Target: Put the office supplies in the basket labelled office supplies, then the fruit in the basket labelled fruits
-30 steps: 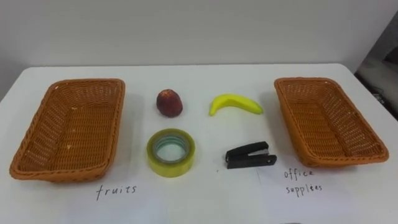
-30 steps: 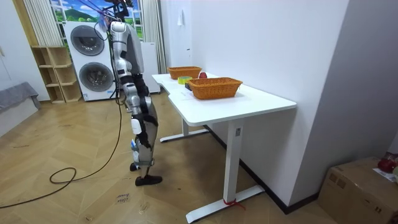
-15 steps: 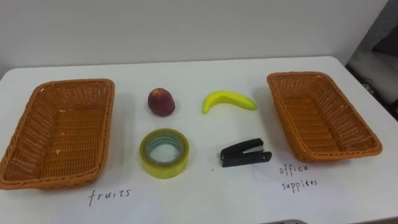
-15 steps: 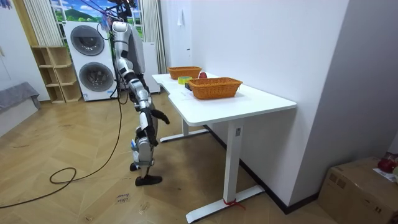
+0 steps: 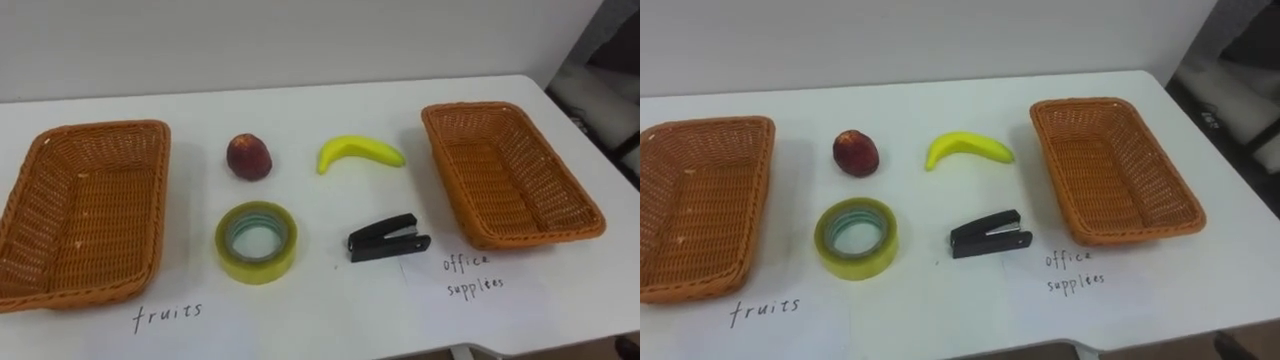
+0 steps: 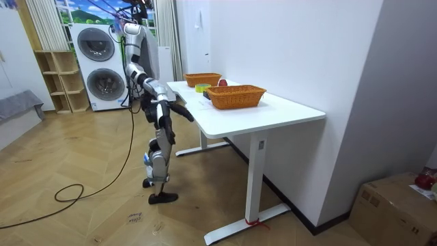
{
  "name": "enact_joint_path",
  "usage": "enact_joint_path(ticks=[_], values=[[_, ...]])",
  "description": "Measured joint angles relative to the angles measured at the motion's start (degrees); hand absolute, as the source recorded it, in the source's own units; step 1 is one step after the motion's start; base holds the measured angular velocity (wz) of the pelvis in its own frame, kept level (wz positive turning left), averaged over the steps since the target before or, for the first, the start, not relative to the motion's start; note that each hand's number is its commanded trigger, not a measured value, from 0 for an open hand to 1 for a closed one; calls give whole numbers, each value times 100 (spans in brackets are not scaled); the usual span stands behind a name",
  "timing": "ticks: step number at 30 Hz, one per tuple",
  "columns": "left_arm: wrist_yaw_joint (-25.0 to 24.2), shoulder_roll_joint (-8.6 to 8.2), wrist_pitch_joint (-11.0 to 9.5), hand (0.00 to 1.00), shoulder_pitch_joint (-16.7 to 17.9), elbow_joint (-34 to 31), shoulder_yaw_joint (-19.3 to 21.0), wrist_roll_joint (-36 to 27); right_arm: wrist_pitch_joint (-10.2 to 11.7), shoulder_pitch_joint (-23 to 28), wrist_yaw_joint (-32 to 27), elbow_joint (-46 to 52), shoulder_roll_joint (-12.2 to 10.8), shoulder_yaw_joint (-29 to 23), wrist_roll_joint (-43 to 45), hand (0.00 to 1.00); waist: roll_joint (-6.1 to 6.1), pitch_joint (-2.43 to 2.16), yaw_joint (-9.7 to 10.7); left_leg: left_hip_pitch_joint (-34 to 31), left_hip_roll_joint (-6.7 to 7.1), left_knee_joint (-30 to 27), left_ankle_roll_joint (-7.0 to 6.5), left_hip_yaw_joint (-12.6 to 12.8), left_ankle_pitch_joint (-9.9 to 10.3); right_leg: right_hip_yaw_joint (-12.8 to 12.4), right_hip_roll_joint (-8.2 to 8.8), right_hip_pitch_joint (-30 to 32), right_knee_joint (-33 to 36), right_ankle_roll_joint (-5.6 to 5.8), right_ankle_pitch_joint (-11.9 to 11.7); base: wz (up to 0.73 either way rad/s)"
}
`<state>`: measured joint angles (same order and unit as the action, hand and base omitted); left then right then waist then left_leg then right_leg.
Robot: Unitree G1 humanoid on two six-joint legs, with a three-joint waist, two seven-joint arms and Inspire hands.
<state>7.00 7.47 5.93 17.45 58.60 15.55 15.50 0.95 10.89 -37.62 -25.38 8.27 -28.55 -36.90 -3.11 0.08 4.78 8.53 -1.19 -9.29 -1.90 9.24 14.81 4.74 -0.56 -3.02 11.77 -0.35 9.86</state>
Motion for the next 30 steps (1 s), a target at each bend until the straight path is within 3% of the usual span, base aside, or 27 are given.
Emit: enact_joint_path(ticks=[9, 15, 22, 30], values=[[-25, 13, -4, 0, 27, 2, -2, -25, 107, -13, -364, 680, 21, 4, 20, 0, 11, 0, 24, 6, -2, 3, 0, 0, 0, 15, -3, 1, 10, -1, -1, 0], [-38, 12, -1, 0, 9, -17, -24, -26, 163, -20, -558, 1725, 276, 5, 196, 0, -38, 1, 55, -132, -2, 0, 0, 7, -1, 19, -9, 129, 3, -2, -2, 0], [29, 10, -12, 0, 20, 6, -123, -32, 277, -18, -722, 2746, 325, 2, 323, 0, -34, -32, 14, -180, 4, -18, 3, 17, -2, 8, -29, 177, 13, -6, -4, 0], [30, 20, -55, 0, 37, 110, -121, -29, 291, -71, -712, 3011, 325, 4, 369, 0, -65, -1, -35, -128, -10, -22, 3, 19, -3, 14, -11, 124, 12, -6, -4, 0]])
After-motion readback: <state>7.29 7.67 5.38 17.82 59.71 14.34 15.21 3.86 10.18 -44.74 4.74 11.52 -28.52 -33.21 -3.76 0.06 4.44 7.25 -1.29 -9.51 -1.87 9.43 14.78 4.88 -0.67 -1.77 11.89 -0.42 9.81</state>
